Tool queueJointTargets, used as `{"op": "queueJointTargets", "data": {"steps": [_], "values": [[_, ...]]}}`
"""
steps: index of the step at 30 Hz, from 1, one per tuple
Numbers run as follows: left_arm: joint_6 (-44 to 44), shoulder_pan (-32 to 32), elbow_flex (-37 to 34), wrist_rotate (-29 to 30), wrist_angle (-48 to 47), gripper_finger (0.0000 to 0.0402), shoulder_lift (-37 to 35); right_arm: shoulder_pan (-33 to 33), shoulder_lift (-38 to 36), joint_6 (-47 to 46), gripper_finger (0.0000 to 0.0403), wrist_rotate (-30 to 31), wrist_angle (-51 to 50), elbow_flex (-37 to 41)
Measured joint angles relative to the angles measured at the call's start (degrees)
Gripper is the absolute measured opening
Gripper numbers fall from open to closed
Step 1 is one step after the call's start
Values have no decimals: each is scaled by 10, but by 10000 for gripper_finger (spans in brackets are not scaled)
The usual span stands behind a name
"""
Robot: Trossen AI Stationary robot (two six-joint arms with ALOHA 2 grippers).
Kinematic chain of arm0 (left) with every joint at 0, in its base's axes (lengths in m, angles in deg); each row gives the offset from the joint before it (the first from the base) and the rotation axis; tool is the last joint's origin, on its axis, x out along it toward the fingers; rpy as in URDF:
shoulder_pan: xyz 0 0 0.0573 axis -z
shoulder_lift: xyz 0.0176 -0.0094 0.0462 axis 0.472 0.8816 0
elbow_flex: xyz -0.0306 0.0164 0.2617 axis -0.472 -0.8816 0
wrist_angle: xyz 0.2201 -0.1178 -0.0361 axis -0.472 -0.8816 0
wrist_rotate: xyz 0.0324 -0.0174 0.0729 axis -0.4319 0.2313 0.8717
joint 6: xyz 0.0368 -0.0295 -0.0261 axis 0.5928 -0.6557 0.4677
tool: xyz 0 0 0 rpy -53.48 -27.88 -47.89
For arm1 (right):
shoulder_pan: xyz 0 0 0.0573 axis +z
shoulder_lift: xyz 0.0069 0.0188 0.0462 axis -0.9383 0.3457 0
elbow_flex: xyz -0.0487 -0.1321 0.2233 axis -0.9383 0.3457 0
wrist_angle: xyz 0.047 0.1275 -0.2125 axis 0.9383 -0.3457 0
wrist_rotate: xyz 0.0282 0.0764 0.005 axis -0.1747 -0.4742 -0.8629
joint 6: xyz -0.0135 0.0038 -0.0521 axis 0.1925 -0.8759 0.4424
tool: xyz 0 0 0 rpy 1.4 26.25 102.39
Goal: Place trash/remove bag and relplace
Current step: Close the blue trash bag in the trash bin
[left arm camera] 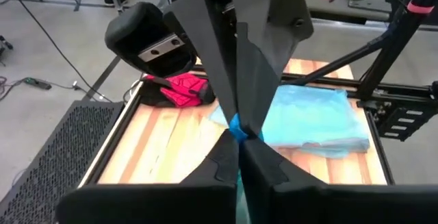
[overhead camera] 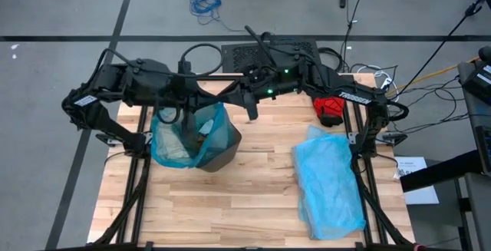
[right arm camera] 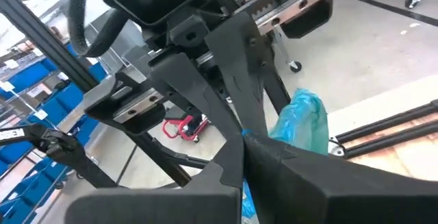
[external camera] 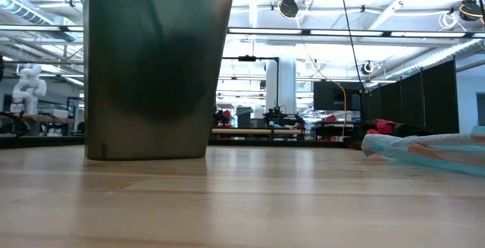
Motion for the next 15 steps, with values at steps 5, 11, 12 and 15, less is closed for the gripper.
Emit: {"op": "queueJointTargets", "data": {"steps": [5, 11, 12, 15], "values": [[-3, -5, 1, 4, 5, 2, -5, 1, -6, 25, 17, -31, 41, 1], [-5, -4, 0, 9, 3, 1, -17, -12, -30, 62, 95, -33, 34, 0], [-5, -4, 0, 9, 3, 1, -20, -16, -32, 70, 111, -31, 19, 0], [-5, -5, 0, 9, 4, 1, -32, -28, -38, 98, 161, -31, -36, 0]]}}
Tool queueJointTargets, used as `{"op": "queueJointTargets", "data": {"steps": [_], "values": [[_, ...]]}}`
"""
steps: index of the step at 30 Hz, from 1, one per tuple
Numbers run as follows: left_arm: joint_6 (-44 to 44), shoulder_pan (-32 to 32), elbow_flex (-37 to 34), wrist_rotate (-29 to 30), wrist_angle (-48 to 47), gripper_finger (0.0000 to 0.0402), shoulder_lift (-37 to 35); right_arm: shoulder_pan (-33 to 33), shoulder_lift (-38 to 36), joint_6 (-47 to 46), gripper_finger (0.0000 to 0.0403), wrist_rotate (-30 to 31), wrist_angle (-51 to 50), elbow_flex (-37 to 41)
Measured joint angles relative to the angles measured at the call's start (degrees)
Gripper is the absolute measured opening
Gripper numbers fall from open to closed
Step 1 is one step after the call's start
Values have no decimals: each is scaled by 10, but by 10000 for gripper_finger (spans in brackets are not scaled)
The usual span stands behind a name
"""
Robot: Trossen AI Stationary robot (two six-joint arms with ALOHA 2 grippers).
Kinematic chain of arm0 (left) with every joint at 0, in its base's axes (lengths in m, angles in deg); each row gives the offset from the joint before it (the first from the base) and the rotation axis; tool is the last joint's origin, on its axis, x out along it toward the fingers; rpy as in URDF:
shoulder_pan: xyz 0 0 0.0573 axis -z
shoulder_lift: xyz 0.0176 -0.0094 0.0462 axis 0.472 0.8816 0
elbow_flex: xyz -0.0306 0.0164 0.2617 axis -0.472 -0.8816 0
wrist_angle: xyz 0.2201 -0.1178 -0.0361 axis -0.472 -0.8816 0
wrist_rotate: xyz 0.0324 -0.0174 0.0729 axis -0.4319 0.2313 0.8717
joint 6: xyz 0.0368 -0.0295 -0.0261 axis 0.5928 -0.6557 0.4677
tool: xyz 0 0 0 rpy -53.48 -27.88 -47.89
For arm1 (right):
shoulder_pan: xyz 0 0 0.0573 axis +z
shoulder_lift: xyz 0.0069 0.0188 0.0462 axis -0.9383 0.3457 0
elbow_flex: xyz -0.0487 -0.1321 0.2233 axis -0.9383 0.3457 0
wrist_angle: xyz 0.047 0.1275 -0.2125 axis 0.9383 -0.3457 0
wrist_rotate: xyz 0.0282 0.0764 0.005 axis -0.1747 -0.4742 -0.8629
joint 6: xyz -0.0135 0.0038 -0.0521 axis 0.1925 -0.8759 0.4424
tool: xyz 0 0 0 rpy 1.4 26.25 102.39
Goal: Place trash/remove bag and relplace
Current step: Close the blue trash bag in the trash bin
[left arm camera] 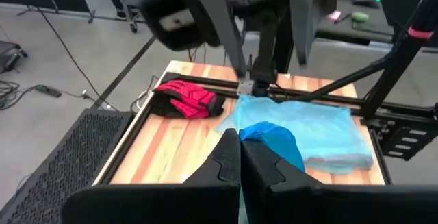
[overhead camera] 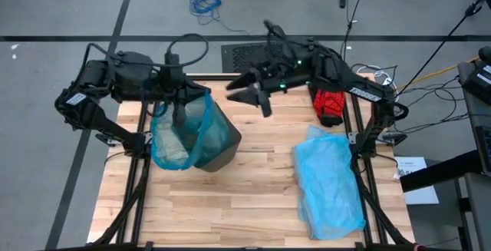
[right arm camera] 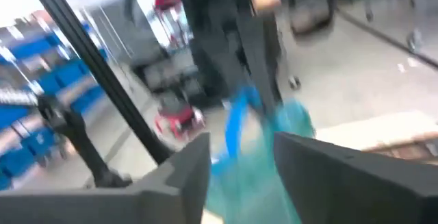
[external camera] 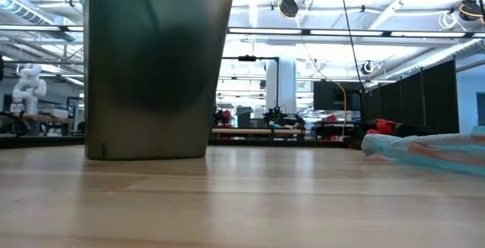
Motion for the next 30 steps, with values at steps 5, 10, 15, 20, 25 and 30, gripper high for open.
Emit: {"op": "queueJointTargets", "data": {"steps": [5, 10, 15, 20, 25, 30], "values": [[0, 1, 0, 0, 33, 1, -19, -18, 6, 62, 227, -4, -90, 0], [0, 0, 0, 4, 38, 0, -23, -10, 39, 111, 261, -35, -69, 1], [0, 0, 0, 0, 36, 0, -18, -10, 83, 118, 271, -45, -14, 1], [0, 0, 0, -3, 37, 0, -18, -10, 109, 88, 269, -81, 44, 0], [0, 0, 0, -2, 39, 0, -17, -13, 134, 73, 212, -89, 35, 1], [3, 0, 0, 6, 70, 0, -17, -7, 145, 84, 46, -92, 22, 0]]}}
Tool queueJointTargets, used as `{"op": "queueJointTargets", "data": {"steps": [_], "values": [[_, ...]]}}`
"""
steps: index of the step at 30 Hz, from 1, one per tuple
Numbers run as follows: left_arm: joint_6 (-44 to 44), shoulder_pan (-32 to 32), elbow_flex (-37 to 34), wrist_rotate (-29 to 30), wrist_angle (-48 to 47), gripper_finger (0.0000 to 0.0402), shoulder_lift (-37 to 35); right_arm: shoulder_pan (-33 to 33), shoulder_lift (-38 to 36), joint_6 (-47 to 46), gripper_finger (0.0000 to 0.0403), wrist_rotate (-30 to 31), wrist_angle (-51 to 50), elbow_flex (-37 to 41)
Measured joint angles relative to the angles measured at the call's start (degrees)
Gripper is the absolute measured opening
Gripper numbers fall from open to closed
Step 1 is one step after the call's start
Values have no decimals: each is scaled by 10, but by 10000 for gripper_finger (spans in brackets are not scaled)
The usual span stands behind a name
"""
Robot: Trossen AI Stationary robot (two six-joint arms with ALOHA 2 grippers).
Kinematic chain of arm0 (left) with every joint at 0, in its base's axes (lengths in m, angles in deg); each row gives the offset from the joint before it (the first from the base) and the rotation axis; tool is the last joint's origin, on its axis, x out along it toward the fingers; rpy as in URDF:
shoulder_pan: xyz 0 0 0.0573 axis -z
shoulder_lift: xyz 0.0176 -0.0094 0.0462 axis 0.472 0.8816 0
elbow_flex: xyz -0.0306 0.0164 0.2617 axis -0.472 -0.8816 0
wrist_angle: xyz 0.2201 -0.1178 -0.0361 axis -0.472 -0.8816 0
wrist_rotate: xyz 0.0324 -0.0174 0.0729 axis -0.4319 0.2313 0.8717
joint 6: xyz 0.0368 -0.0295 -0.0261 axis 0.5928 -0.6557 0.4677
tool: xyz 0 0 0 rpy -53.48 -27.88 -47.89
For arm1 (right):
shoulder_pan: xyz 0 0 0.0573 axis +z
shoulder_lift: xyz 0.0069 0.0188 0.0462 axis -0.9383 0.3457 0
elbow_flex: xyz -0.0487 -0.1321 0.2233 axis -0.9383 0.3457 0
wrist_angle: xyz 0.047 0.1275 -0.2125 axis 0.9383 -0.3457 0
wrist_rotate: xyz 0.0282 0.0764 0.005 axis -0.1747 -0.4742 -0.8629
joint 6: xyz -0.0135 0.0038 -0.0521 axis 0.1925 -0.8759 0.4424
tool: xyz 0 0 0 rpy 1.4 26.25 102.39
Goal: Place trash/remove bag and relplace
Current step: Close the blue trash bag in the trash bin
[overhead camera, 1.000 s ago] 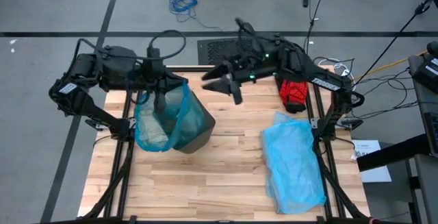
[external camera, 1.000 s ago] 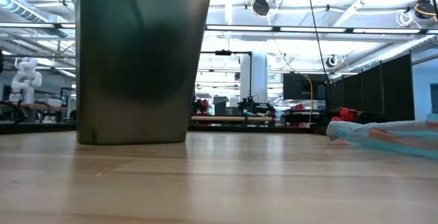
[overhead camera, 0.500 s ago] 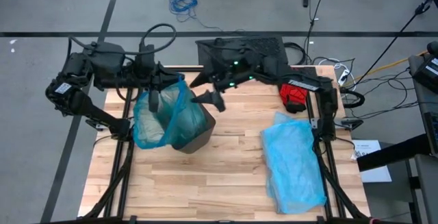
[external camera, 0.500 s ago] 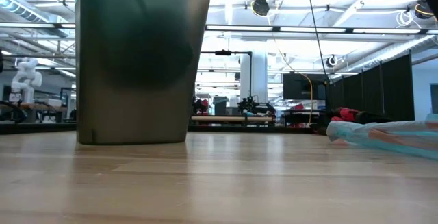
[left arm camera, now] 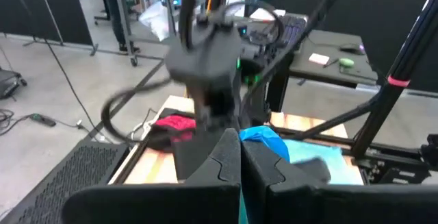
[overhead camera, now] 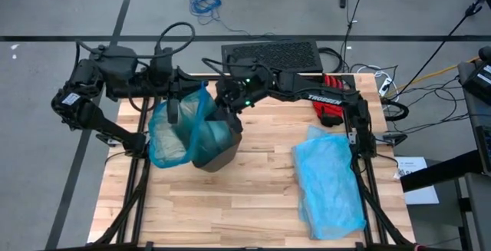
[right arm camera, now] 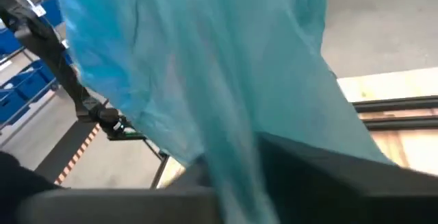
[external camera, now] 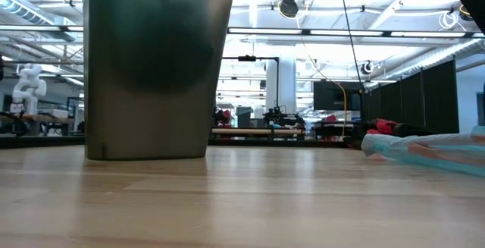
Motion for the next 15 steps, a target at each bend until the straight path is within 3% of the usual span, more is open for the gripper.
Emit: {"op": "queueJointTargets", "data": {"steps": [2, 5, 15], "values": [[3, 0, 0, 0, 2, 0, -4, -1, 4, 1, 15, 3, 1, 0], [2, 0, 0, 2, 4, 0, -9, -2, 4, 0, 6, 12, -4, 0], [13, 0, 0, 3, 39, 0, -47, -1, 15, 23, 0, 59, -73, 0]]}}
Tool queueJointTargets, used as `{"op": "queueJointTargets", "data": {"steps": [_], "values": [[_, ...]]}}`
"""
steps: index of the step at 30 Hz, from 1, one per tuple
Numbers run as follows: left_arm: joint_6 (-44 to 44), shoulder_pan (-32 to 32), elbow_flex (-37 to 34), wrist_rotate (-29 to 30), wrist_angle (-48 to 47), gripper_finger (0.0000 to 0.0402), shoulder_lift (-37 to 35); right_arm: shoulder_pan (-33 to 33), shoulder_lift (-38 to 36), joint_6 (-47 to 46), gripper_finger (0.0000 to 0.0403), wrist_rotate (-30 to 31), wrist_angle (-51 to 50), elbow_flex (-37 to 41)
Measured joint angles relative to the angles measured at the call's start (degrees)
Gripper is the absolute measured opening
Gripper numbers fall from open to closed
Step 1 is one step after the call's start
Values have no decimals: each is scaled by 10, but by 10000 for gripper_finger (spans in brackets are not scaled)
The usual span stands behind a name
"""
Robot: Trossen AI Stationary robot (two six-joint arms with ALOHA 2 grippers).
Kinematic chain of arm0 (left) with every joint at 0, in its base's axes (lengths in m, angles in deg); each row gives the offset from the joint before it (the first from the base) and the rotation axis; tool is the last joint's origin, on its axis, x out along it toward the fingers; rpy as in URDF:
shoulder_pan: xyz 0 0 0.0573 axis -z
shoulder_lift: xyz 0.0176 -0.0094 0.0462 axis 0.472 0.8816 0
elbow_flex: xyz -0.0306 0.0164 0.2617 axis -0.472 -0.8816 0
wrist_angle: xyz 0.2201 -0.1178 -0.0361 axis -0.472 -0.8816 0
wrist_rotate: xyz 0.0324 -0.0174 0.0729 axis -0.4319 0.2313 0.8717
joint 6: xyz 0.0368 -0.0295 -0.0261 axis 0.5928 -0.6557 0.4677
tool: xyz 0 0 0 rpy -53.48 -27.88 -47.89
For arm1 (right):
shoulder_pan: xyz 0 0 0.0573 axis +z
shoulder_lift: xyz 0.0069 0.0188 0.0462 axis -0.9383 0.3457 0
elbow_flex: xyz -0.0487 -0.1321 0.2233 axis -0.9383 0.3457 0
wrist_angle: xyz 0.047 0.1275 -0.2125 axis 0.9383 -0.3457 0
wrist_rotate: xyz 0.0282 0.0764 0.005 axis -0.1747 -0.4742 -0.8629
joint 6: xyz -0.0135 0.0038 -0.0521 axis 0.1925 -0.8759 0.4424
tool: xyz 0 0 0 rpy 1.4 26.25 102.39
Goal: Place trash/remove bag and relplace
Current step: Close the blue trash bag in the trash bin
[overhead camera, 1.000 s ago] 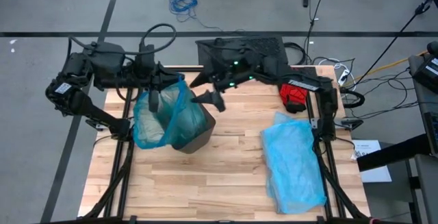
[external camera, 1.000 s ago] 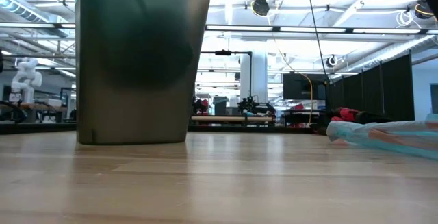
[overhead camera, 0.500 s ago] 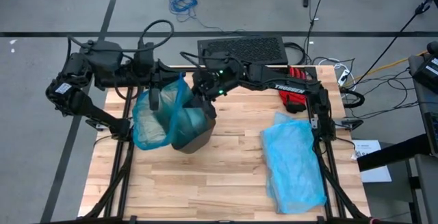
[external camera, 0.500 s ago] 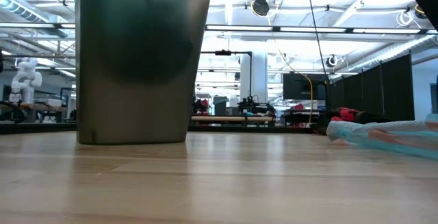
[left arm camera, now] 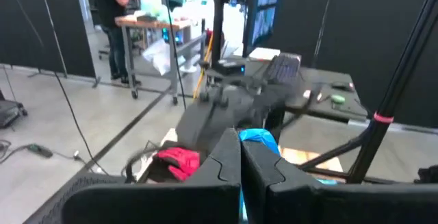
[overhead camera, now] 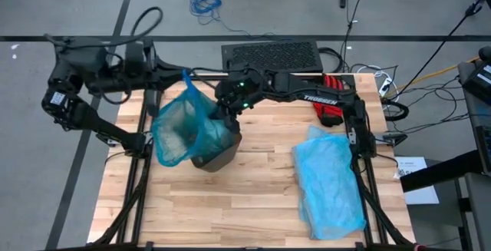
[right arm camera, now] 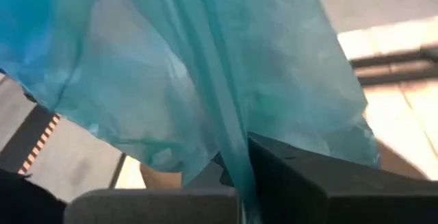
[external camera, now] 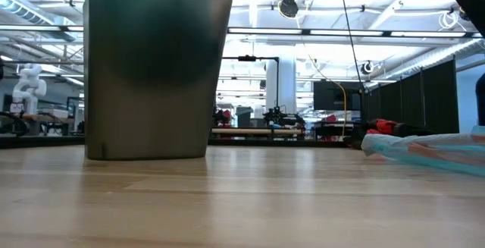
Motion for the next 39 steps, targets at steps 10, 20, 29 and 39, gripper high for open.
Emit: {"op": "queueJointTargets", "data": {"steps": [10, 20, 29, 39], "values": [[2, 0, 0, 0, -4, 0, -8, 6, -19, -11, 0, 0, 12, 1], [4, 0, 0, -1, -20, 0, -7, 4, -62, -27, 66, 3, 16, 0], [0, 0, 0, -2, -32, 0, -8, -5, -73, -40, 194, 3, 21, 0], [0, 0, 0, -5, -31, 0, -8, -9, -83, -7, 262, 0, 64, 0]]}}
